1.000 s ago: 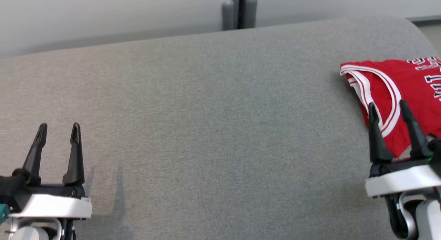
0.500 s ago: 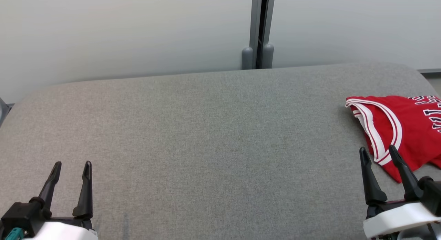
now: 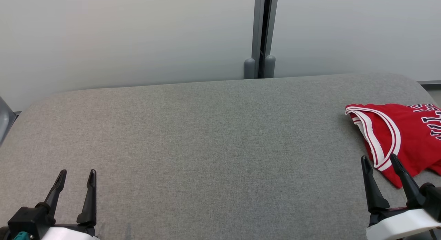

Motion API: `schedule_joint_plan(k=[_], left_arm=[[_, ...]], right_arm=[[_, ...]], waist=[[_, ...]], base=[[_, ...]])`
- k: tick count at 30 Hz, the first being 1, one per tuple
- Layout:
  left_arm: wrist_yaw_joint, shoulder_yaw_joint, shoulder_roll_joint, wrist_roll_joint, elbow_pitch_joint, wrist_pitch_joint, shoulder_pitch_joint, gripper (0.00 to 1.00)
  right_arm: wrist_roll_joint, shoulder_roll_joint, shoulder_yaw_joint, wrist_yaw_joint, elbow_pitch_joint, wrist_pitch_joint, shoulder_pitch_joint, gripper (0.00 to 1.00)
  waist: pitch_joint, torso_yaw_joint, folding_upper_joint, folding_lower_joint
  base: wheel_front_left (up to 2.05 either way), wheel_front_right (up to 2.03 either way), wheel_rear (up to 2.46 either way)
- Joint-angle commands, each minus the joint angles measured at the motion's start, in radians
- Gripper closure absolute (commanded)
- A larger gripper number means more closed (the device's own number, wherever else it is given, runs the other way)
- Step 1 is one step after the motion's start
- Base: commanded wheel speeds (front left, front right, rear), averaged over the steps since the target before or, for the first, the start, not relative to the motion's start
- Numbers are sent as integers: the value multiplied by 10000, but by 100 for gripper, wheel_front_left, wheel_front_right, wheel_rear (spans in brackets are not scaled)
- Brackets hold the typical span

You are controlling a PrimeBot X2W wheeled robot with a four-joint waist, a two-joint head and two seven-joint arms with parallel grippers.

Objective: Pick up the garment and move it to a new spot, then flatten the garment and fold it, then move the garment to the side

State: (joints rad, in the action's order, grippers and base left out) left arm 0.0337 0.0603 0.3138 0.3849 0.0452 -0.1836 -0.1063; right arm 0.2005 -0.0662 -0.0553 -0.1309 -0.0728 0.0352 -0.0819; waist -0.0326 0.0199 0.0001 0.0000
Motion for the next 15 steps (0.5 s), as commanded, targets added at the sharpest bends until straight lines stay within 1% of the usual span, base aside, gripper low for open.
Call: schedule_joint_plan(k=[1, 15], left_arm=[[41, 13, 81, 61, -33, 34, -7, 0], [117, 68, 122, 182, -114, 197, -33, 0]], right_arm=[[55, -58, -23, 3, -44, -22, -78, 0], [118, 33, -9, 3, 91, 51, -96, 0]], waist=[[-14, 22, -1, 0], [-78, 7, -1, 0]], base=[[0, 0, 0], [0, 0, 0]])
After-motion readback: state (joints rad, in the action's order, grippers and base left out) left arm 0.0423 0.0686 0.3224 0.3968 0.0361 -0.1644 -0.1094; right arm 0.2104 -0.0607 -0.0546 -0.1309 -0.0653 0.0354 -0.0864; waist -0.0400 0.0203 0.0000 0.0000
